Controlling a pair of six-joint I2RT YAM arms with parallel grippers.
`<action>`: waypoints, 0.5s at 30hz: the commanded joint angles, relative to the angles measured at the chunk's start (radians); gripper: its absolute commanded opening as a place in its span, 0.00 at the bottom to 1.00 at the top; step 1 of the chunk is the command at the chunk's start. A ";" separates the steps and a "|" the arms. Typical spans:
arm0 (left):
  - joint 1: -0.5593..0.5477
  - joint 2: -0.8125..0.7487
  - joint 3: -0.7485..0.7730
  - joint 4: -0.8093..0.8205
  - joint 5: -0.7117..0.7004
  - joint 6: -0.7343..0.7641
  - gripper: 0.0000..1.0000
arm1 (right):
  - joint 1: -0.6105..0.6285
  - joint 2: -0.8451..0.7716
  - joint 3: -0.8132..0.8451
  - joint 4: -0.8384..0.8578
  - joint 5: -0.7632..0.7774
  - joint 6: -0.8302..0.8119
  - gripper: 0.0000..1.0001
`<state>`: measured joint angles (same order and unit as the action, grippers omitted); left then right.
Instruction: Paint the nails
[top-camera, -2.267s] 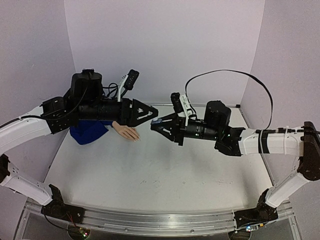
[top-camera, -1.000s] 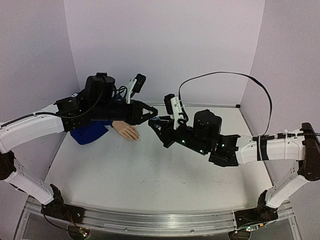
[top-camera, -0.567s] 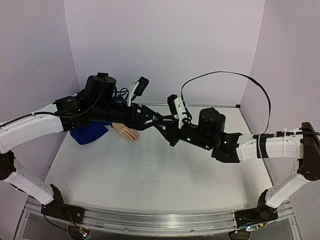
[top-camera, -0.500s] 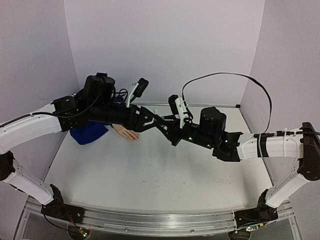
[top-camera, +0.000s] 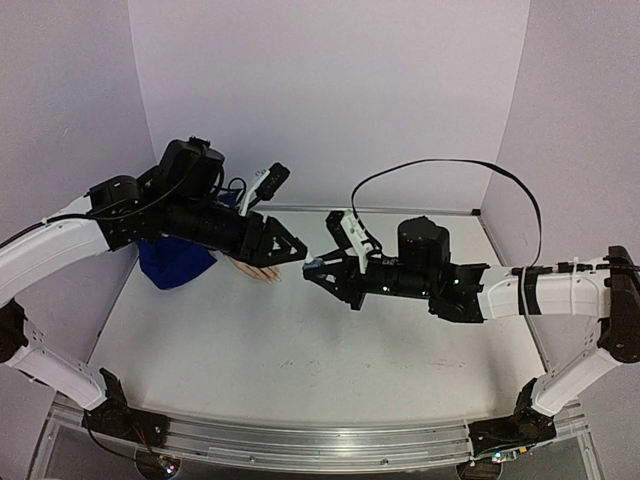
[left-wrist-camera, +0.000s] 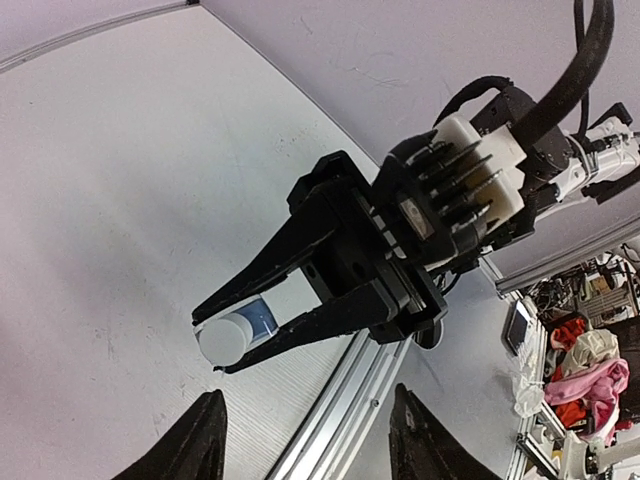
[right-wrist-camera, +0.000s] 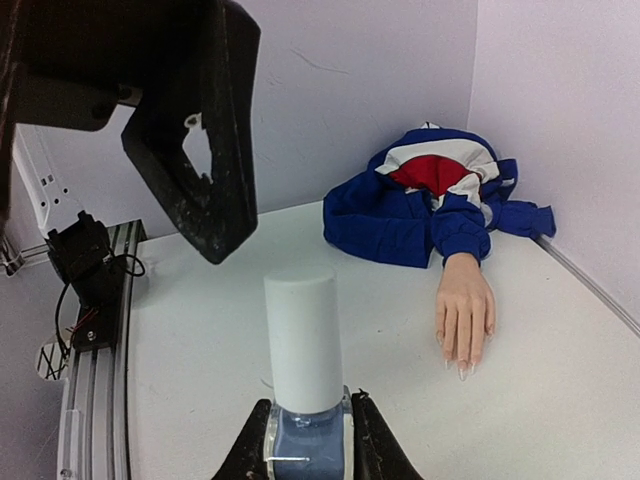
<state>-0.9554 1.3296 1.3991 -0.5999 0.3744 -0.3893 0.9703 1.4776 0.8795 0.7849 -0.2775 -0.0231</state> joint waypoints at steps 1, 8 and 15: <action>0.003 0.023 0.083 -0.054 -0.021 -0.005 0.55 | 0.003 -0.017 0.062 0.039 -0.053 -0.018 0.00; 0.003 0.083 0.137 -0.098 -0.019 0.002 0.54 | 0.003 -0.012 0.067 0.036 -0.070 -0.021 0.00; 0.004 0.125 0.167 -0.106 -0.024 0.006 0.42 | 0.003 -0.010 0.072 0.033 -0.081 -0.023 0.00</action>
<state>-0.9554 1.4483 1.5059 -0.7082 0.3626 -0.3916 0.9703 1.4780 0.8967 0.7689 -0.3302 -0.0341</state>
